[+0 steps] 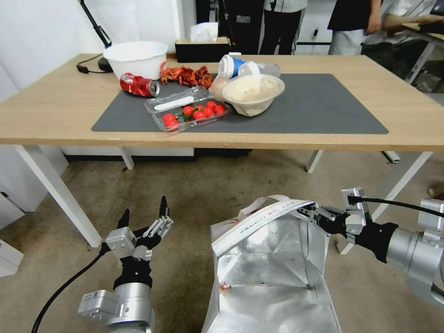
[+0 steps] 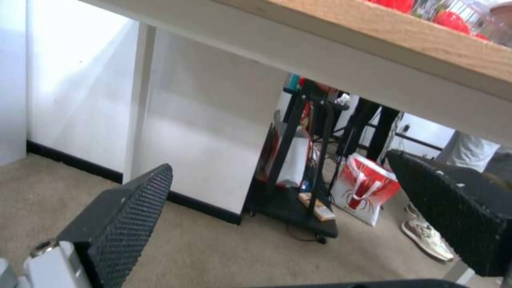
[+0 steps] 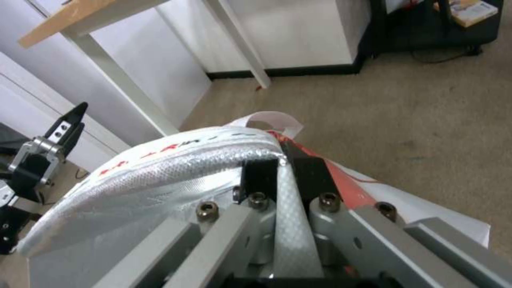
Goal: Pick up the food delivery bag from the floor and place it on the table.
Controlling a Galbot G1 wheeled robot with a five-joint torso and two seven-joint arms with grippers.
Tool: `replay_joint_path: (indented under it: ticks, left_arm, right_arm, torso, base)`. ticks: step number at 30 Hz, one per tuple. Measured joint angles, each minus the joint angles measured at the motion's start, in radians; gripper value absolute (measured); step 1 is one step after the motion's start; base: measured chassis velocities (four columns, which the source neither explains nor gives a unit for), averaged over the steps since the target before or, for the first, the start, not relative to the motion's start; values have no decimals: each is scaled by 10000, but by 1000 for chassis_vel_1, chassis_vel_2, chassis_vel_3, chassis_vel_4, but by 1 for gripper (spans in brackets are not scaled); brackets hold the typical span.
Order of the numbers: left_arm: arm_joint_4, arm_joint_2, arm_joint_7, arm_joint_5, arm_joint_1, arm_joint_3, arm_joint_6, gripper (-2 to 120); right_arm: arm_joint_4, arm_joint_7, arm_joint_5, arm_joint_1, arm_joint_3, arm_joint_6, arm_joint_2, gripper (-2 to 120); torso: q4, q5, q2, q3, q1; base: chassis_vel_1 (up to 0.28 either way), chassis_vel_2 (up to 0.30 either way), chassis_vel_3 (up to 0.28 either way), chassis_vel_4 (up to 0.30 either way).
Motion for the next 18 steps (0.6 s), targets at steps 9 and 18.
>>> replay_joint_path:
  ticks: [9, 18]
  left_arm:
    - [0, 14, -5, -41, -26, -9, 2, 100]
    - [0, 10, -7, -48, -33, -10, 19, 100]
  right_arm:
    - [2, 0, -17, 24, -19, 7, -29, 0]
    - [41, 7, 0, 24, 17, 8, -50, 0]
  torso:
    - [0, 0, 395, 265, 129]
    - [0, 0, 773, 503, 267]
  base:
    - [0, 0, 0, 0]
    - [0, 0, 0, 0]
